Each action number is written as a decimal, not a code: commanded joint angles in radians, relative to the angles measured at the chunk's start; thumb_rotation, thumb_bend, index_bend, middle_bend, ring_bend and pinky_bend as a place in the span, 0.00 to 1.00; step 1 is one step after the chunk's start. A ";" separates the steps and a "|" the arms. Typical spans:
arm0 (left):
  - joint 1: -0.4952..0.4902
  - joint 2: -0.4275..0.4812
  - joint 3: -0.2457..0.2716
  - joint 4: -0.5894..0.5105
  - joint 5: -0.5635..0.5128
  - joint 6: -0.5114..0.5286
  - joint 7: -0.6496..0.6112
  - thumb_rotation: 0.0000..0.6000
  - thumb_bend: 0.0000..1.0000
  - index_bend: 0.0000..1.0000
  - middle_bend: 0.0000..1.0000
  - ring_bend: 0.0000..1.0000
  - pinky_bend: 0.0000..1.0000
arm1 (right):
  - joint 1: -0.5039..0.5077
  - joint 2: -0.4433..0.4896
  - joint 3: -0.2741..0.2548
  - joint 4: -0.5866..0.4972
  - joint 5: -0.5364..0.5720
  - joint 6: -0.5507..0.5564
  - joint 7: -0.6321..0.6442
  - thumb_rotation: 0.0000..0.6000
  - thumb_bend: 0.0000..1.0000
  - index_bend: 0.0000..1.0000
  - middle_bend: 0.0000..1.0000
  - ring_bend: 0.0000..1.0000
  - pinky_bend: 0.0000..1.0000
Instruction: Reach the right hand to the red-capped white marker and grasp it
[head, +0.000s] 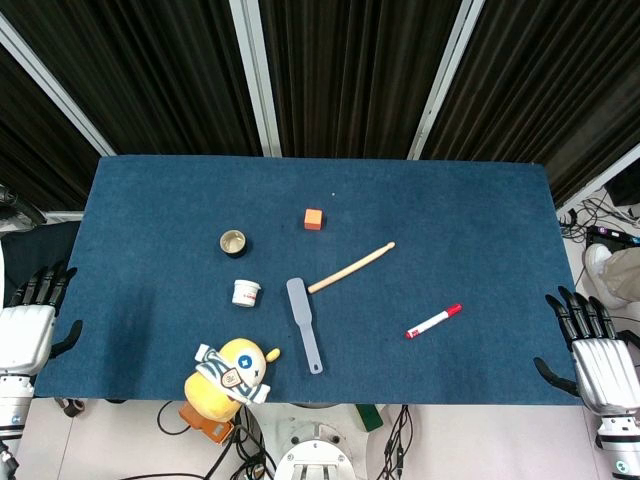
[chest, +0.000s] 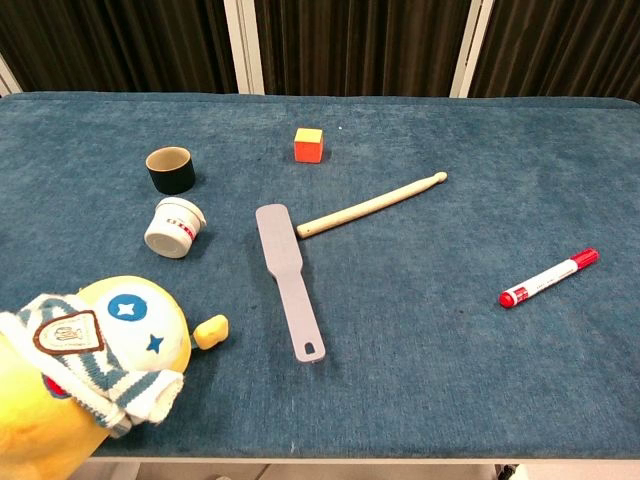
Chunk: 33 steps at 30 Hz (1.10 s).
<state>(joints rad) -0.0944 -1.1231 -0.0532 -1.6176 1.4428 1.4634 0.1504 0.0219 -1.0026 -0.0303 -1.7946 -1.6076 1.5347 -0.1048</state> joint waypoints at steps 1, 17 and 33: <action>0.000 0.001 0.000 -0.001 0.000 0.001 0.000 1.00 0.34 0.08 0.01 0.02 0.16 | 0.000 0.000 0.001 -0.001 0.001 -0.003 -0.002 1.00 0.37 0.11 0.05 0.08 0.06; 0.009 -0.002 -0.010 -0.015 -0.025 0.012 -0.011 1.00 0.34 0.08 0.01 0.02 0.16 | 0.031 -0.006 -0.005 0.002 0.020 -0.100 0.027 1.00 0.38 0.15 0.05 0.08 0.06; 0.006 0.006 -0.008 -0.014 -0.031 0.001 -0.003 1.00 0.34 0.08 0.00 0.02 0.16 | 0.340 -0.142 0.083 0.073 0.208 -0.585 -0.091 1.00 0.37 0.25 0.05 0.08 0.06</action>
<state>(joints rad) -0.0882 -1.1174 -0.0615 -1.6315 1.4120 1.4646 0.1476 0.3015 -1.1038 0.0279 -1.7558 -1.4471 1.0189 -0.1616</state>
